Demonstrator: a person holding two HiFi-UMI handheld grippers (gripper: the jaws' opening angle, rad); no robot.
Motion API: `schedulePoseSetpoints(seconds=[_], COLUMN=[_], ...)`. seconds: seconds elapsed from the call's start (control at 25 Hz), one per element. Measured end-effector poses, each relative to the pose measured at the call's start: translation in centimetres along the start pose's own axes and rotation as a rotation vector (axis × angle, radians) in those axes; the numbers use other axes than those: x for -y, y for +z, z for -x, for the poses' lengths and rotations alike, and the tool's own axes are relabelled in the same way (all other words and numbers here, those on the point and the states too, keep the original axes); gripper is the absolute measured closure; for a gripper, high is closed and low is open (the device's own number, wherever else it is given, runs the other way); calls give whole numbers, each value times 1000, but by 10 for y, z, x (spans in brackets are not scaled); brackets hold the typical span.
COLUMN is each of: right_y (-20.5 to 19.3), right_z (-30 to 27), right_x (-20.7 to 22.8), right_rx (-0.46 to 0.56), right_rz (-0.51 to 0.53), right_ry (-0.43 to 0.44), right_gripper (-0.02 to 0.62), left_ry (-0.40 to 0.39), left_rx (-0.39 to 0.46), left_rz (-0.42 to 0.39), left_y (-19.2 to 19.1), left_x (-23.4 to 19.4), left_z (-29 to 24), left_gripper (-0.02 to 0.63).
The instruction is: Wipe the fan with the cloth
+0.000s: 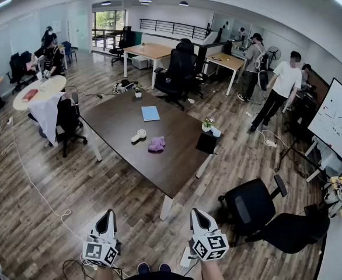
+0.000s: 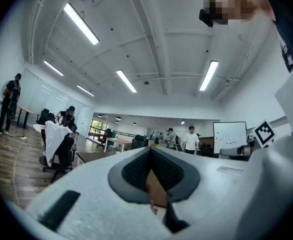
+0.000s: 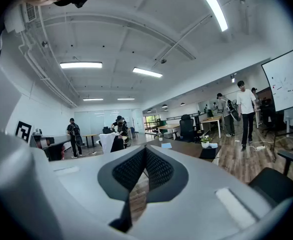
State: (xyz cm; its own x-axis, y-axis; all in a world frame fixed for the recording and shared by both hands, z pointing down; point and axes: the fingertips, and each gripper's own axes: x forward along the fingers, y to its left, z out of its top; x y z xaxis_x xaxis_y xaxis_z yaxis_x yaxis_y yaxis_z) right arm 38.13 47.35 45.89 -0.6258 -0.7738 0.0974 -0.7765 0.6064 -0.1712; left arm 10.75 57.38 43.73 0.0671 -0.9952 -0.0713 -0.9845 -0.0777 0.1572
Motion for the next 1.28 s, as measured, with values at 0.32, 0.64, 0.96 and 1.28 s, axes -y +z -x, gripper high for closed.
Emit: schedulePoseSetpoints(seconds=[0.32, 0.64, 0.96, 1.28], right_y=[-4, -5, -7, -10], right_z=[-2, 0, -12, -48], right_x=[-16, -38, -52, -42], right_rx=[-7, 17, 15, 23], right_rz=[22, 39, 64, 64], right_ry=[-13, -36, -36, -31], right_gripper=[586, 583, 584, 583], left_ry=[-4, -21, -53, -59], left_rx=[-4, -15, -31, -35], left_rz=[-4, 0, -6, -17], left_y=[6, 1, -3, -8], left_x=[-13, -30, -44, -60], left_z=[15, 32, 20, -12], left_gripper=[610, 609, 609, 609])
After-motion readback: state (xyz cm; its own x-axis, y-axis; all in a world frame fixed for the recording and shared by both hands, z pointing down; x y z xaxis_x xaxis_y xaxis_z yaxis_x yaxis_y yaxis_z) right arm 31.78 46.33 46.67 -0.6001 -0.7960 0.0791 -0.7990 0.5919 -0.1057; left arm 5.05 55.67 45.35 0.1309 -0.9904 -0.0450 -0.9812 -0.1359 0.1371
